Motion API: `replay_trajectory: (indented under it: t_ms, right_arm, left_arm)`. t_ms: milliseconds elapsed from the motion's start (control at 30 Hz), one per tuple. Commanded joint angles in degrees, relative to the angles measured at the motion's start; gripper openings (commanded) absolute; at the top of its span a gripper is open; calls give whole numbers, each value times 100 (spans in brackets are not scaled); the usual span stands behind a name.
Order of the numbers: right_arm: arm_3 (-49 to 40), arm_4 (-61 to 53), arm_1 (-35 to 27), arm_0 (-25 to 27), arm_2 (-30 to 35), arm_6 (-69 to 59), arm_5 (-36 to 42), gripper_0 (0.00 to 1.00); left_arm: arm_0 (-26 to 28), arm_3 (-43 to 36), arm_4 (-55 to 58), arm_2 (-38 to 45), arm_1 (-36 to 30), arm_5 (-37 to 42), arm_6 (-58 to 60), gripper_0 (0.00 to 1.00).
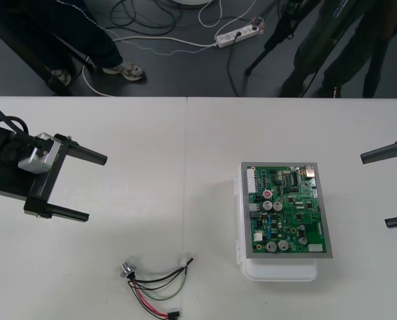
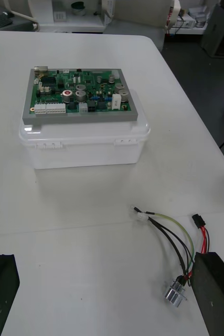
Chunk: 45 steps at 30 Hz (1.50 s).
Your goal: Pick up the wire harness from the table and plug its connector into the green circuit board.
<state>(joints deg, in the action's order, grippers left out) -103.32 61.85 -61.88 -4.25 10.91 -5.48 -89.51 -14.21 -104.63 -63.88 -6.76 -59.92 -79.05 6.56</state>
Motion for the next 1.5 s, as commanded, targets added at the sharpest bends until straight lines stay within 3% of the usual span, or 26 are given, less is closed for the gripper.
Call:
replay_trajectory:
  t_ms: [33, 467, 533, 767, 1267, 1500]
  right_arm:
    - [-13, -85, 27, 73, 192, -128, -49, 100]
    - [-13, -85, 27, 73, 192, -128, -49, 100]
    - [14, -77, 343, 249, 16, -128, -49, 100]
    - [-4, -138, 404, 223, 60, -137, -49, 100]
    - [119, -947, 747, 223, 52, -322, -49, 100]
    - [111, -1307, 826, 223, 87, -972, -49, 100]
  left_arm:
    - [331, -40, -72, -10, -20, -216, -172, 96]
    - [375, -31, -143, -1, 33, -252, -199, 97]
    - [366, -31, -222, -1, 33, -252, -225, 96]
    - [331, -145, -442, -1, -64, -295, -331, 97]
    - [331, -1051, -1444, -10, -248, -295, -436, 97]
    - [348, -1639, -2208, -45, -283, -295, -410, 96]
